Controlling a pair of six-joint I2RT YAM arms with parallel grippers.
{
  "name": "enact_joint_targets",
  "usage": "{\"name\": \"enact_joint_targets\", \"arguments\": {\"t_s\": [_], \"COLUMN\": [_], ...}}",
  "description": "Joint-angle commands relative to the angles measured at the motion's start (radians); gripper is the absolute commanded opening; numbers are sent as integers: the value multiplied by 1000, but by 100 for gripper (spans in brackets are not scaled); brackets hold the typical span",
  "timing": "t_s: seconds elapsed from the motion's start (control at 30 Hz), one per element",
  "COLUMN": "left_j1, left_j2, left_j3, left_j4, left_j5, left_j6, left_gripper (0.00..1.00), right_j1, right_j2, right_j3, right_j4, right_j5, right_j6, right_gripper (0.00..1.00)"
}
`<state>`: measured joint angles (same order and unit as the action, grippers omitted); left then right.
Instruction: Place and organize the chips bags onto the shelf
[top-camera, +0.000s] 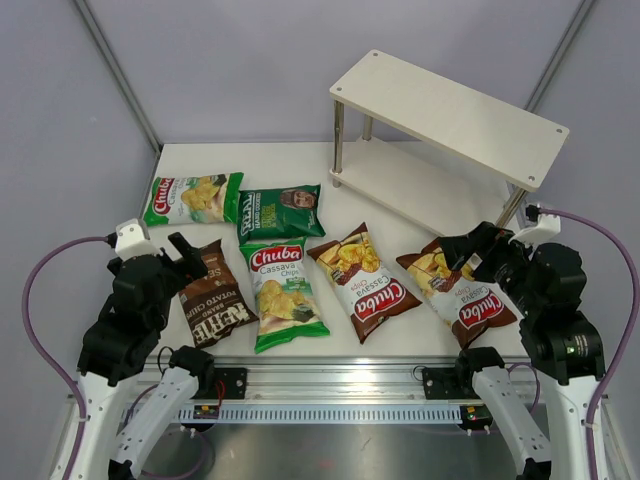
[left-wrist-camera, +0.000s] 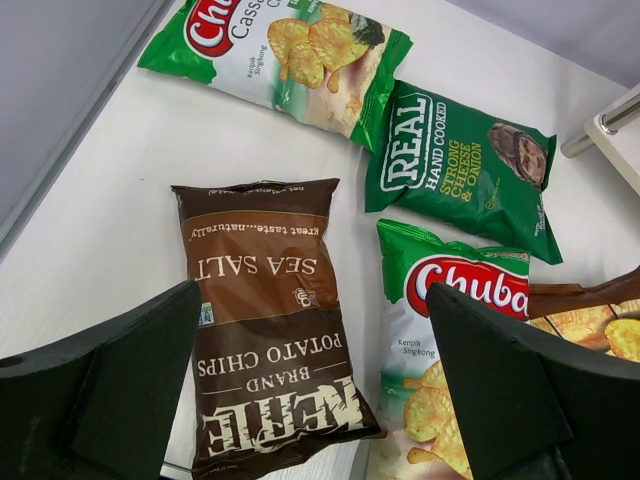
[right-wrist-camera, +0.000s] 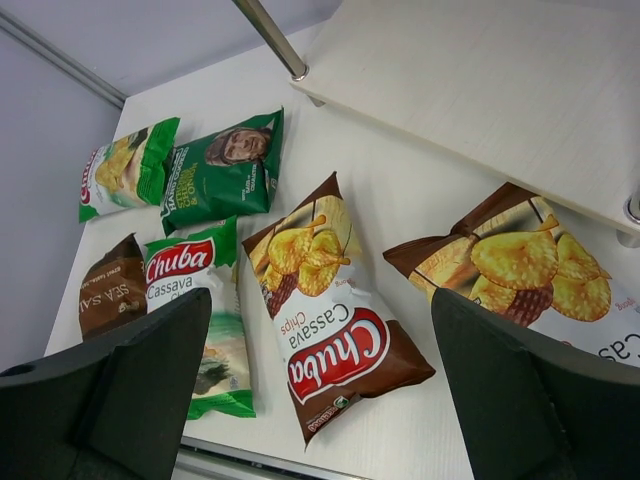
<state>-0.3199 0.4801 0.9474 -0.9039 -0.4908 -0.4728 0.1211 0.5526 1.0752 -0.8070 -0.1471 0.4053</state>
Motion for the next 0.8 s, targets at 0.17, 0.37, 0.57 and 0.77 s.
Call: {"name": "enact_joint_targets", "arguments": {"t_s": [0.17,0.37,0.57,0.77], "left_j1": [-2,5,91,307], "left_j2": [46,184,363,543], "left_j3": [34,13,30,48], "left_j4": [123,296,460,586], "left_j5": [32,8,124,225], "left_j6": [-87,-230,-282,-336], "left_gripper": [99,99,99,99], "right_j1": [-5,-3,-5,-5], "right_j2": [-13,-5,-20,-40], "right_j3": [-38,-76,-118,-123], "right_j4": [80,115,152,147], "right_j5": [-20,-98,-126,-121], "right_j6": [4,53,79,93], "right_gripper": [100,100,99,99]}}
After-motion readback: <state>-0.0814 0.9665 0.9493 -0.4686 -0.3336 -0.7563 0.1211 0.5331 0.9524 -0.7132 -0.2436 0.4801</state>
